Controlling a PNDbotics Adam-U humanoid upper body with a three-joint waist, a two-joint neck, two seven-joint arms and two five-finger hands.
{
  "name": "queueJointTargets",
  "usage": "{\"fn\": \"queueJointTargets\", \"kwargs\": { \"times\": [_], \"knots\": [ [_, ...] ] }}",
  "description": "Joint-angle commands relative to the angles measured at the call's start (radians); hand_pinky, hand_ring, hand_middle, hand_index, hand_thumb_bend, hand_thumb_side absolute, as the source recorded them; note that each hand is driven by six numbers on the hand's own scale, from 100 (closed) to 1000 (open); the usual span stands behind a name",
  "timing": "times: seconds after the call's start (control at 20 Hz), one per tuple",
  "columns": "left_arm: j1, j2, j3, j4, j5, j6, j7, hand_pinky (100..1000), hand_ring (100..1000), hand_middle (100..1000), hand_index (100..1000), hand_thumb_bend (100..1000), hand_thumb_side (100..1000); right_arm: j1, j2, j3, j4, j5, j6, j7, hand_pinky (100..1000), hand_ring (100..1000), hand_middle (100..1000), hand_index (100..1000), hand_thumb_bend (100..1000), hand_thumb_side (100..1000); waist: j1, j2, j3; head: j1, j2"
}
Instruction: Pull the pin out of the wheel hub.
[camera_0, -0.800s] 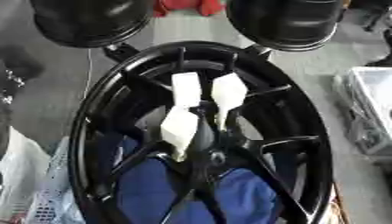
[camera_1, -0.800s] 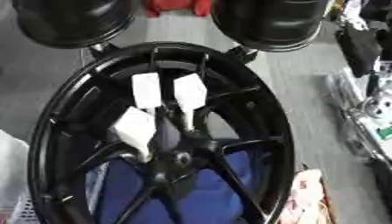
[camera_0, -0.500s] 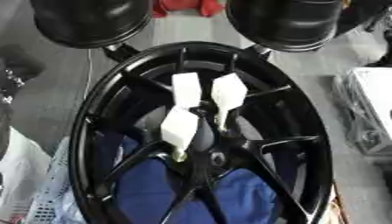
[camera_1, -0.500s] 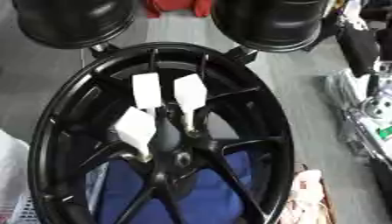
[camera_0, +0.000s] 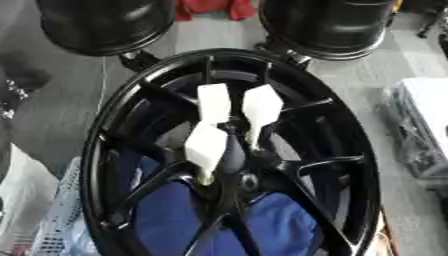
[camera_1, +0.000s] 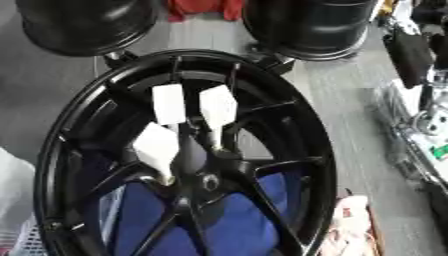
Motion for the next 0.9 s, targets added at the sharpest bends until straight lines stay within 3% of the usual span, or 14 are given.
{"fn": "queueJointTargets", "kwargs": {
  "times": [0.05, 0.3, 0.5, 0.7, 0.9],
  "knots": [
    [-0.006, 0.014, 0.003, -0.020, 0.006, 0.001, 0.000, 838, 712, 634, 772, 100, 712, -0.032, -0.100, 0.017, -0.018, 0.006, 0.161, -0.061, 500, 658, 697, 598, 100, 386, -0.002, -0.025, 0.002, -0.004, -0.006],
    [-0.006, 0.019, 0.000, -0.020, 0.006, 0.003, -0.003, 838, 712, 634, 772, 100, 712, -0.126, -0.242, 0.051, -0.018, 0.035, 0.329, 0.168, 546, 683, 712, 632, 100, 345, -0.007, -0.028, 0.005, -0.010, -0.008],
    [-0.005, 0.022, -0.001, -0.020, 0.006, 0.003, -0.005, 837, 712, 634, 772, 100, 712, -0.219, -0.327, 0.080, -0.018, 0.080, 0.415, 0.384, 600, 708, 725, 666, 100, 322, -0.011, -0.031, 0.007, -0.015, -0.011],
    [-0.004, 0.025, -0.004, -0.020, 0.006, 0.005, -0.007, 837, 712, 633, 772, 100, 712, -0.303, -0.368, 0.109, -0.018, 0.156, 0.441, 0.591, 649, 729, 734, 694, 100, 308, -0.014, -0.033, 0.008, -0.018, -0.010],
    [-0.003, 0.027, -0.005, -0.020, 0.005, 0.006, -0.008, 837, 712, 633, 772, 100, 713, -0.360, -0.390, 0.141, -0.018, 0.225, 0.414, 0.786, 697, 746, 741, 721, 100, 312, -0.016, -0.033, 0.010, -0.019, -0.009]
  ]
}}
